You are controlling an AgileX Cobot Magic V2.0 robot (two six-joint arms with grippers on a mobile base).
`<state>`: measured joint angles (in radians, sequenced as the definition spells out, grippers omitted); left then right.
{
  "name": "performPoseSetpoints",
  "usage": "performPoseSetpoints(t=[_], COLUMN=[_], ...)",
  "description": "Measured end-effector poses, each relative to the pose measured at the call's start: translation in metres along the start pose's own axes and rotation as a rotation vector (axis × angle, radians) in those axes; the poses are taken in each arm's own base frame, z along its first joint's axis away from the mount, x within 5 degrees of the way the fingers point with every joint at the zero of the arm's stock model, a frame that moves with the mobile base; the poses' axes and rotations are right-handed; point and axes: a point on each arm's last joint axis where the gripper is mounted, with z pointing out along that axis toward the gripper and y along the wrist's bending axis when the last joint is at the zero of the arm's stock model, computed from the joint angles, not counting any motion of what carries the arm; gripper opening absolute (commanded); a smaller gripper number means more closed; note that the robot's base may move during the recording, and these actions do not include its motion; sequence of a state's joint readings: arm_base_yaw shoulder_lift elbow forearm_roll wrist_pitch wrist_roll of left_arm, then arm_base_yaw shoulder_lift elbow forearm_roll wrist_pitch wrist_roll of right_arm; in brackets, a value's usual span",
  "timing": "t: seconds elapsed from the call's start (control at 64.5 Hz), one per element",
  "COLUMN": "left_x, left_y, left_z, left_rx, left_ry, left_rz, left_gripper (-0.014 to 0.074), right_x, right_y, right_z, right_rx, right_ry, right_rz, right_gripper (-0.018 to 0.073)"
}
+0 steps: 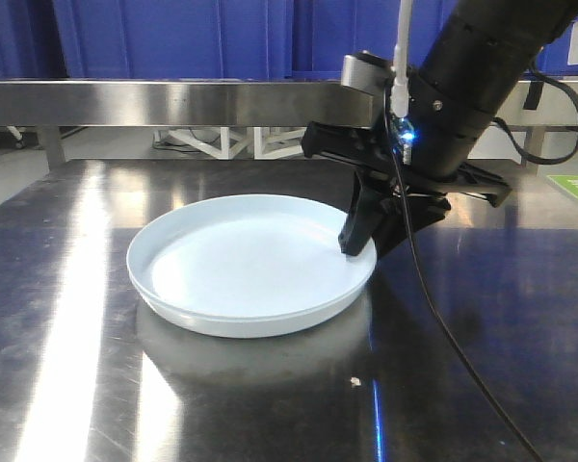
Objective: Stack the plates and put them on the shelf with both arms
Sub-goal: 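Grasp the stacked plates' rim with the right gripper and lift them up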
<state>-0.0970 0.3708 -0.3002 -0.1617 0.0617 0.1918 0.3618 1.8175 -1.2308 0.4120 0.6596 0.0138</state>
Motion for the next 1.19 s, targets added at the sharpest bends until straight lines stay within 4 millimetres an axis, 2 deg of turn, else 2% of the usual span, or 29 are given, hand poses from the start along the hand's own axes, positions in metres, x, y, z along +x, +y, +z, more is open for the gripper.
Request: performPoseSetpoints(t=[0.078,0.186,0.326,0.543,0.713,0.853,1.039,1.194], left_x=[0.0,0.0,0.0,0.0,0.0,0.0,0.0,0.0], left_y=[0.0,0.0,0.0,0.0,0.0,0.0,0.0,0.0], left_z=[0.0,0.0,0.0,0.0,0.0,0.0,0.0,0.0], left_rx=[0.0,0.0,0.0,0.0,0.0,0.0,0.0,0.0], left_ry=[0.0,0.0,0.0,0.0,0.0,0.0,0.0,0.0], left_rz=[0.0,0.0,0.0,0.0,0.0,0.0,0.0,0.0], left_gripper=[0.0082,0.0082,0.0082,0.0082,0.0082,0.0082,0.0082,0.0082], right_x=[-0.002,-0.005,-0.003,0.02,0.051,0.078,0.112,0.142], right_y=[0.001,0.0,-0.007,-0.024,-0.035,-0.037,-0.04,-0.046], right_z=[-0.003,-0.018,-0.048,-0.1,-0.133,-0.151,-0.17,-0.176], right_rx=[0.003,0.037,0.073,0.065,0.061,0.045,0.023,0.009], right_ry=[-0.026,-0.108,-0.281,-0.619,-0.786,-0.837,-0.908,-0.949], right_rz=[-0.011,-0.062,-0.091,-0.077,-0.067,-0.074,-0.085,-0.091], right_gripper=[0.0052,0.0052,0.0049,0.0049,0.0049,0.0049,0.0049,0.0049])
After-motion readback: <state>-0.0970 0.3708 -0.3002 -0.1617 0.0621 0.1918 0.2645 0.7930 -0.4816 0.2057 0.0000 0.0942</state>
